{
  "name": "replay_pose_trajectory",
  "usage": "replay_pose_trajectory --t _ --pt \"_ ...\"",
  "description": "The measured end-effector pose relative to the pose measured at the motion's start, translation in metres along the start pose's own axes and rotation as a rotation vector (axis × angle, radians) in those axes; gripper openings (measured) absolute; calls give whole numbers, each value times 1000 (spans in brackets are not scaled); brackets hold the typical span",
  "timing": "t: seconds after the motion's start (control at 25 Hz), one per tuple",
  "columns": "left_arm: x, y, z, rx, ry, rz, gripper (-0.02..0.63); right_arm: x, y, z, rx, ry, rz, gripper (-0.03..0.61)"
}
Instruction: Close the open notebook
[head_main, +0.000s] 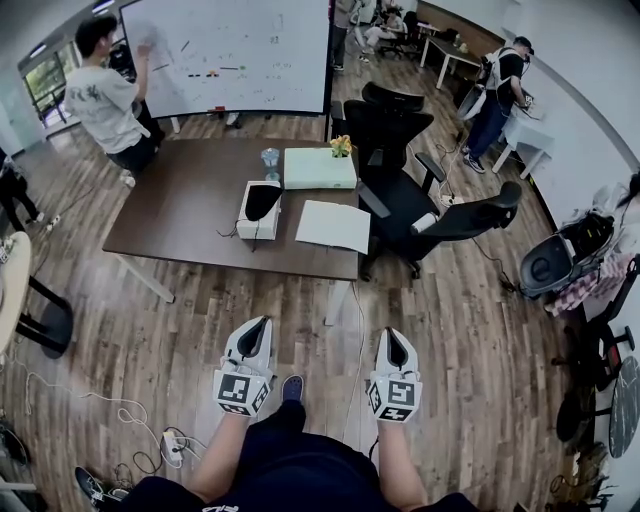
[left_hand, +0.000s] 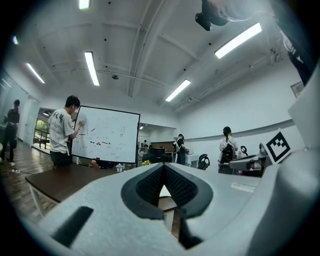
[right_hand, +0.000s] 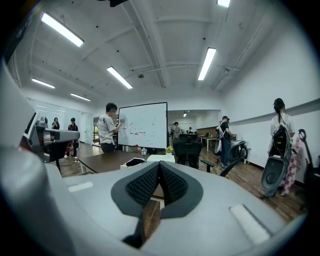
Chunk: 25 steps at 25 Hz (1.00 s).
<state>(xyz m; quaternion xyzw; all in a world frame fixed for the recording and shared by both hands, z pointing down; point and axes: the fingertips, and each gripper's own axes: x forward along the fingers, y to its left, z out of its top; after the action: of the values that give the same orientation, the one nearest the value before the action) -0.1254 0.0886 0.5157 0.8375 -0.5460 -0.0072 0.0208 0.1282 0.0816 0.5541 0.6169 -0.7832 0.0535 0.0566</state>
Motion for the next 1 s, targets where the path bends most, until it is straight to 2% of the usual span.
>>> replay_pose_trajectory --t 0.28,1.0 --pt "38 24 12 15 -15 -19 -9 33 -2 16 -24 -3 -35 8" --pt "157 87 24 16 -15 -147 -8 134 -19 43 63 -48 -147 8"
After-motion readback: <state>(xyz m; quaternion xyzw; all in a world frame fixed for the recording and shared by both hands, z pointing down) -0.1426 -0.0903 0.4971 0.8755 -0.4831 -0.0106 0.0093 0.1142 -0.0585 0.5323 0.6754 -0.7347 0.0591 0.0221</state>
